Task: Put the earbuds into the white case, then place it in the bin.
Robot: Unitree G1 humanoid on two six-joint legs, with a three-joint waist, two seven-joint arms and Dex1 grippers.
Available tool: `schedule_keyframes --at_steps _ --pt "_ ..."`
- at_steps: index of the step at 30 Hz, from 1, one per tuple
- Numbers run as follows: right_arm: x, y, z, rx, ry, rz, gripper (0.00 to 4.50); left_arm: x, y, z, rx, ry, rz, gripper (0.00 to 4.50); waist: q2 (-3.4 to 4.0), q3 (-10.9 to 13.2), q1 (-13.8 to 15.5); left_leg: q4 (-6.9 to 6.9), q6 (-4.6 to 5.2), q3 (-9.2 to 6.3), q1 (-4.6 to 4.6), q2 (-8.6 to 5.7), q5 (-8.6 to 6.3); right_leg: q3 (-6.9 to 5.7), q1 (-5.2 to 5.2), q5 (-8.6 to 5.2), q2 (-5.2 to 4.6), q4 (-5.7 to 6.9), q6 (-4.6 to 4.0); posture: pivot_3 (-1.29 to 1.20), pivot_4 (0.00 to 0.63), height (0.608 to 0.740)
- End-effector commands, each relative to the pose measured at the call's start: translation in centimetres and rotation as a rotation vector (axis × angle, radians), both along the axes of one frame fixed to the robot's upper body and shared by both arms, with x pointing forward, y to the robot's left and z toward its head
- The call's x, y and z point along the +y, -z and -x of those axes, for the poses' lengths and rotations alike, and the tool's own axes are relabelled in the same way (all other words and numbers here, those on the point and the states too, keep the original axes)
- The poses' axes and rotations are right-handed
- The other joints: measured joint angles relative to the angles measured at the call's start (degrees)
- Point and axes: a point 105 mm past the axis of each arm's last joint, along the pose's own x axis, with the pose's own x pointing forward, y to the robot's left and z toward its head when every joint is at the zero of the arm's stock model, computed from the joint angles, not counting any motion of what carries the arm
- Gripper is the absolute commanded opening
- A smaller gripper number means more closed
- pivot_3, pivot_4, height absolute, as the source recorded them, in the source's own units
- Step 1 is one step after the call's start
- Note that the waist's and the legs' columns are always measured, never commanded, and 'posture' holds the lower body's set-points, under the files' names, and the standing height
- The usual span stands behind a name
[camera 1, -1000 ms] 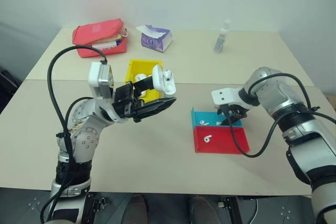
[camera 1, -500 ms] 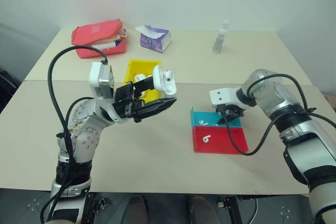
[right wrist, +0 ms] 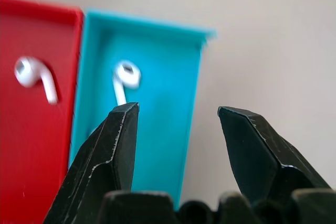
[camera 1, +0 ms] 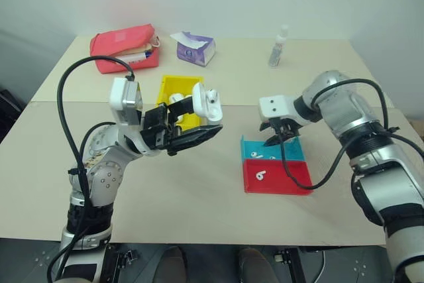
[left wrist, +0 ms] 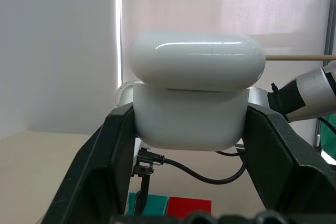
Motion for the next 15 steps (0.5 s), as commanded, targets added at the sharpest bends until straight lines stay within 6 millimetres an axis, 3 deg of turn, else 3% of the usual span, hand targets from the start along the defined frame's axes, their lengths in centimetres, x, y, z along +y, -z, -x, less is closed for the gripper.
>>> schedule_keyframes --at_steps 1,5,15 --pt "0.4 -0.4 0.6 0.004 -0.031 -0.006 2.89 0.0 -0.9 0.7 -0.043 0.014 0.002 2.79 0.0 0.0 0.2 0.0 0.0 0.0 0.0 0.0 0.0 0.0 0.0 0.0 0.0 0.01 0.0 0.0 0.15 0.74" --pt "0.6 -0.1 0.8 0.011 -0.042 0.0 2.42 0.1 -0.8 0.8 -0.04 0.004 0.002 2.79 0.0 0.0 0.2 0.03 0.0 0.0 -0.01 0.0 0.0 -0.01 0.0 0.0 0.0 0.01 0.0 0.0 0.15 0.74" --pt "0.8 1.0 1.8 0.05 -0.06 0.023 2.42 0.3 -0.4 0.5 -0.036 -0.007 0.007 2.79 0.0 0.0 0.1 0.05 -0.01 0.0 0.01 0.0 0.01 0.0 -0.02 0.0 0.0 0.12 0.0 0.0 0.15 0.74"
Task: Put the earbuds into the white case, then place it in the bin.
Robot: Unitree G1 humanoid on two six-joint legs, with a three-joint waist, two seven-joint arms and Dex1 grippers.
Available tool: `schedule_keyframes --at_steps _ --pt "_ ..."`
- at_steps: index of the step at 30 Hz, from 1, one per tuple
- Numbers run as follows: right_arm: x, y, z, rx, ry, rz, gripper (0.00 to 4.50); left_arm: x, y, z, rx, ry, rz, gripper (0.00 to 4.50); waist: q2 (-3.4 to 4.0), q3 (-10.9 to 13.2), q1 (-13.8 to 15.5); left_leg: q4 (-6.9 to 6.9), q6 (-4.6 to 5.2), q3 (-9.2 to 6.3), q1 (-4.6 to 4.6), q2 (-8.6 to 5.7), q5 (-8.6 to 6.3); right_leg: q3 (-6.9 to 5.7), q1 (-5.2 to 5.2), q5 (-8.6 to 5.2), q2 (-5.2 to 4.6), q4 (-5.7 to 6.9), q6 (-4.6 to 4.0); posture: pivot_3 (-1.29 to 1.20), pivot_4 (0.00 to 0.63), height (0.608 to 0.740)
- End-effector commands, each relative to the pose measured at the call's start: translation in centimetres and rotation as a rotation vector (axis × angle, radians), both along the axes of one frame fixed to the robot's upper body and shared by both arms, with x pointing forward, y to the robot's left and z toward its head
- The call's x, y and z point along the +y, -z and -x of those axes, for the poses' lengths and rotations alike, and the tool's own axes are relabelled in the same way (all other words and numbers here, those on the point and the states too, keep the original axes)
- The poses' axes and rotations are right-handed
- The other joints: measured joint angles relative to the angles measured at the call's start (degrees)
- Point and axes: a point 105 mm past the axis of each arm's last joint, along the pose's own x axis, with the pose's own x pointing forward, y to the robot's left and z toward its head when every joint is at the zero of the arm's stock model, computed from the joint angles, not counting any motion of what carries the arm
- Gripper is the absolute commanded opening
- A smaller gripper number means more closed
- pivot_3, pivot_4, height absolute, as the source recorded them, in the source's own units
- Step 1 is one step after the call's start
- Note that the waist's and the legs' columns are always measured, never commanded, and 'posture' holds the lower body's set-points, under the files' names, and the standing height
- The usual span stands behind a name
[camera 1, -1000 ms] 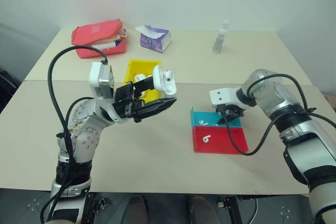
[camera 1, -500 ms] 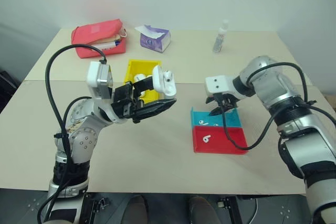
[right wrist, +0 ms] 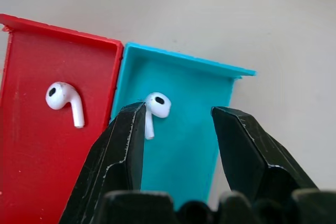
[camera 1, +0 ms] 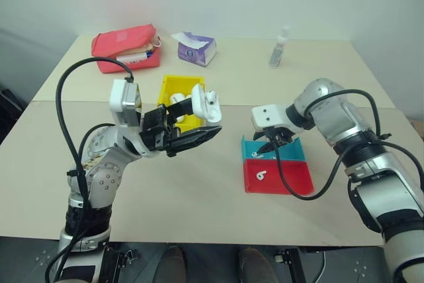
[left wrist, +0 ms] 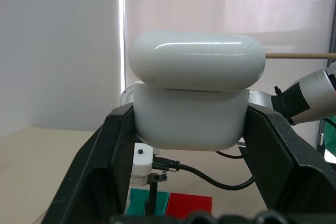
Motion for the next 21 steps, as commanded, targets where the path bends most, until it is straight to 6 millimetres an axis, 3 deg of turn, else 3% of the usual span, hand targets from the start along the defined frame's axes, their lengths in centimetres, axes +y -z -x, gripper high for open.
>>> schedule_keyframes --at_steps 1,21 --pt "0.1 -0.2 0.6 0.013 -0.023 0.013 2.42 0.1 -0.6 0.4 -0.04 0.005 0.012 2.79 0.0 0.0 0.0 0.0 0.0 0.0 0.0 0.0 0.0 0.0 0.0 0.0 0.0 0.01 0.0 0.0 0.15 0.74" --pt "0.9 2.5 0.1 0.041 -0.002 0.05 2.42 0.1 -0.7 0.6 -0.04 -0.013 0.012 2.79 0.0 0.0 0.0 0.01 -0.01 0.0 0.02 0.0 0.01 0.0 0.0 0.0 0.0 0.02 0.0 0.0 0.15 0.74"
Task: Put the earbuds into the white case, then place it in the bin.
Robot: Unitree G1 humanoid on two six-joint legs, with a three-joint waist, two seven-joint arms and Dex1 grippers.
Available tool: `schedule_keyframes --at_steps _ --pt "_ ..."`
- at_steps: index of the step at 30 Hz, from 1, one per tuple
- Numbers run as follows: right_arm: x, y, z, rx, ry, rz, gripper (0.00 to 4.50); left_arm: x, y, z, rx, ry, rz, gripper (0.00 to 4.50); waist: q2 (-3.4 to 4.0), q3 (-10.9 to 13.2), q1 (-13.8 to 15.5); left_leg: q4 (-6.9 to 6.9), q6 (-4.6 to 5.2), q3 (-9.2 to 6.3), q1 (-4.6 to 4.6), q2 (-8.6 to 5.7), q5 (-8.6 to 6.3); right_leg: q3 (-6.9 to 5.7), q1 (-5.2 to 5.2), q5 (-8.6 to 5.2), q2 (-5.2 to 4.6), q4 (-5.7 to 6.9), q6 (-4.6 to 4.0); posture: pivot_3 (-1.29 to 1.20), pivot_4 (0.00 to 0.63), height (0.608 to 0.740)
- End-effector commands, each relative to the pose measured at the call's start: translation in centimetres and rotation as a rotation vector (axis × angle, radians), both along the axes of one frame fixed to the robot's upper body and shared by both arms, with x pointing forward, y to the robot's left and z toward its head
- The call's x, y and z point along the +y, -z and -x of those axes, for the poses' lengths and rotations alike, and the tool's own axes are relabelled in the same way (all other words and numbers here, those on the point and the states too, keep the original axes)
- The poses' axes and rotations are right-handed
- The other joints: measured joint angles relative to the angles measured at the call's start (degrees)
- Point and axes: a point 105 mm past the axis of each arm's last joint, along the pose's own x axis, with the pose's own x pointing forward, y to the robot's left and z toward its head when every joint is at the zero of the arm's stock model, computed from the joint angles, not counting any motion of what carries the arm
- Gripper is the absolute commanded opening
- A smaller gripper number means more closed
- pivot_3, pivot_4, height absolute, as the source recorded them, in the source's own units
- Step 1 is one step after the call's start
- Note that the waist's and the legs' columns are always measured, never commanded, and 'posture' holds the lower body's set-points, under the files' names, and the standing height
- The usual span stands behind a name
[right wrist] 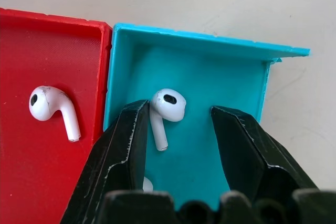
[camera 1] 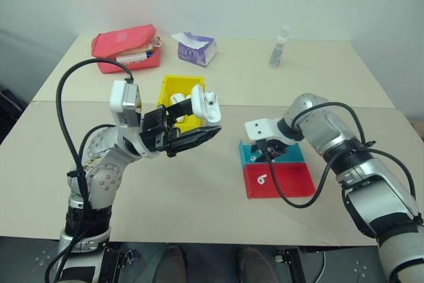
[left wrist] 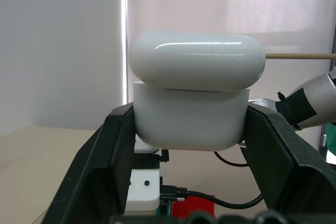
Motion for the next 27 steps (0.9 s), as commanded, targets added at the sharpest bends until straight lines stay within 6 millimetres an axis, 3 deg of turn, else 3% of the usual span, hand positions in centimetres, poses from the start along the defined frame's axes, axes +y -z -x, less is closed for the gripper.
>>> schedule_keyframes --at_steps 1,9,12,15,16,23,27 --pt "0.3 -0.4 -0.2 -0.024 -0.007 -0.006 2.42 0.1 -0.8 0.7 -0.05 0.0 0.008 2.79 0.0 0.0 0.0 0.0 0.0 0.0 0.0 0.0 0.0 0.0 0.0 0.0 0.0 0.01 0.0 0.0 0.15 0.74" --pt "0.0 -0.2 -0.3 -0.039 -0.003 0.004 2.42 -0.1 -0.9 0.8 -0.051 0.004 0.008 2.79 0.0 0.0 -0.1 0.01 -0.02 0.0 0.03 0.0 0.01 0.01 0.0 0.0 0.0 0.05 0.0 0.0 0.15 0.74" --pt "-0.1 0.0 -0.2 -0.04 -0.009 0.008 1.83 -0.1 -1.0 0.9 -0.053 0.004 0.008 2.79 0.0 0.0 0.0 0.0 -0.02 0.0 0.03 0.0 0.01 0.01 0.0 0.0 0.0 0.05 0.0 0.0 0.15 0.74" --pt "-0.1 0.1 -0.1 -0.04 -0.016 0.013 0.8 -0.1 -1.1 0.9 -0.054 0.002 0.007 2.79 0.0 0.0 0.0 0.0 -0.02 0.0 0.02 0.0 0.01 0.01 0.01 0.0 0.0 0.04 0.0 0.0 0.15 0.74" --pt "0.0 0.2 -0.1 -0.039 -0.015 0.014 0.66 -0.1 -1.1 0.9 -0.054 0.001 0.007 2.79 0.0 0.0 0.0 0.0 -0.02 0.0 0.02 0.0 0.01 0.0 0.01 0.0 0.0 0.04 0.0 0.0 0.15 0.74" --pt "0.1 -0.4 -0.6 -0.045 0.045 -0.036 0.66 -0.1 -1.2 0.9 -0.055 -0.001 0.008 2.79 0.0 0.0 -0.1 0.01 -0.04 0.0 0.05 0.0 0.02 0.0 0.02 0.0 0.0 0.08 0.0 0.0 0.15 0.74" --pt "-0.9 -2.9 -1.3 -0.098 0.159 -0.146 0.66 -0.3 -1.2 1.0 -0.056 0.009 0.008 2.79 0.0 0.0 0.0 0.01 -0.04 -0.01 0.03 0.0 0.02 0.0 0.01 0.0 0.0 0.08 0.0 0.0 0.15 0.74"
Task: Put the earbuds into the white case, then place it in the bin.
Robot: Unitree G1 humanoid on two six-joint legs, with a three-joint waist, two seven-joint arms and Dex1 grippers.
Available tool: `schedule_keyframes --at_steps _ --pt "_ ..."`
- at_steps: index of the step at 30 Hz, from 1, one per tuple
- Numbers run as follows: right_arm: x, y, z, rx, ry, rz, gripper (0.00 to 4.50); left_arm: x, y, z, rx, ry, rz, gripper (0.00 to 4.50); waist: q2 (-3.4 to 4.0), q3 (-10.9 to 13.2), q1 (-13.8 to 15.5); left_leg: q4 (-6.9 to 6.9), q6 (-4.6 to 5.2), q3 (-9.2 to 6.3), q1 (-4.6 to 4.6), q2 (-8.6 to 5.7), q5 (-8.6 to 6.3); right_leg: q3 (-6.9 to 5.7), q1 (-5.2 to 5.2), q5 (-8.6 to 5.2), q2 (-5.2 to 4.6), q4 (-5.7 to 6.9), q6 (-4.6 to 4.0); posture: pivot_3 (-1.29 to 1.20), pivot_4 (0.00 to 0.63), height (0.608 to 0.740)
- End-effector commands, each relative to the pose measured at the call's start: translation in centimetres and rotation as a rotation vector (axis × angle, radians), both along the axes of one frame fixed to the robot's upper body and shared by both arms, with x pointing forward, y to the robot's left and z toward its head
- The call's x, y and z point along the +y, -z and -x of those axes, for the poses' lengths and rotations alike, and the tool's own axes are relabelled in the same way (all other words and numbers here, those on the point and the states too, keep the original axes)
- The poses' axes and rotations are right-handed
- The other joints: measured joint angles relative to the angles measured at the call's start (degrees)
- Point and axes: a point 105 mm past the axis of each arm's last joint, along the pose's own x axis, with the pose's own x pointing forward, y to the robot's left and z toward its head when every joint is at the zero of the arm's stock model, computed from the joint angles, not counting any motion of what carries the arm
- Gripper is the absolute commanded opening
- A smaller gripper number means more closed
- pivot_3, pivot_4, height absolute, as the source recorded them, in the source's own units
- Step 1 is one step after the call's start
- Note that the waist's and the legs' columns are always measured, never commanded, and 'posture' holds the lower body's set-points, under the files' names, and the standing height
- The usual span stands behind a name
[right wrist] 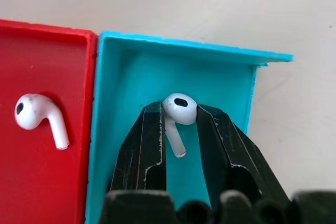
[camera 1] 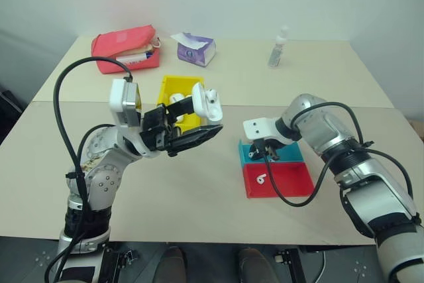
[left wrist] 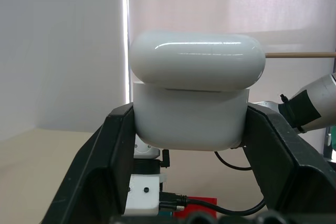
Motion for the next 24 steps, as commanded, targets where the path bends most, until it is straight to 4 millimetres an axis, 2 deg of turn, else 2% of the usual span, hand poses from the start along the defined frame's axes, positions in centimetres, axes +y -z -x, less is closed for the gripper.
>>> schedule_keyframes --at_steps 1,4,8,11,14,19,24 --pt "-1.0 -3.2 -0.6 -0.071 0.113 -0.13 0.66 -0.2 -0.9 0.8 -0.044 0.025 0.008 2.79 0.0 0.0 0.2 0.0 0.0 0.0 -0.03 0.0 0.0 0.0 -0.01 0.0 0.0 -0.01 0.0 0.0 0.15 0.74" --pt "-2.0 -6.3 -0.1 -0.095 0.232 -0.325 0.66 -0.3 -1.0 0.6 -0.044 0.039 0.014 2.79 0.0 0.0 0.3 0.0 0.0 -0.01 -0.08 0.0 0.0 -0.01 -0.02 0.0 -0.01 -0.06 0.0 0.0 0.15 0.74" --pt "-2.5 -10.3 1.8 -0.115 0.298 -0.718 0.66 -0.4 -0.9 0.0 -0.04 0.064 0.022 2.79 0.0 0.0 0.5 -0.02 0.01 -0.03 -0.06 0.0 -0.01 -0.03 0.0 0.0 0.0 -0.06 0.0 0.0 0.15 0.74" --pt "-2.9 -13.5 4.6 -0.042 0.284 -1.075 0.66 -0.6 -0.8 -0.5 -0.034 0.096 0.023 2.79 0.0 0.0 0.5 -0.02 0.02 -0.04 -0.04 -0.01 -0.01 -0.03 0.04 0.0 0.01 -0.06 0.0 0.0 0.15 0.74" --pt "-2.6 -15.8 7.8 0.056 0.204 -1.315 0.66 -0.9 -0.7 -1.0 -0.03 0.123 0.025 2.79 0.0 0.0 0.3 -0.01 0.01 -0.03 -0.05 -0.01 -0.01 -0.02 0.01 0.0 0.01 -0.01 0.0 0.0 0.15 0.74" --pt "-0.4 -17.7 11.6 0.173 0.081 -1.515 0.66 -1.5 -0.5 -1.5 -0.011 0.162 0.03 2.79 0.01 0.0 -0.1 -0.04 0.02 -0.05 -0.04 -0.01 -0.01 -0.01 0.02 0.0 0.02 0.0 0.01 0.0 0.15 0.74" --pt "3.1 -17.6 13.4 0.221 0.063 -1.514 0.66 -2.1 -0.5 -1.7 -0.006 0.192 0.026 2.79 0.01 0.0 -0.2 -0.04 0.04 -0.07 -0.06 -0.01 0.0 -0.02 0.01 -0.01 0.02 0.03 0.02 0.0 0.15 0.74"
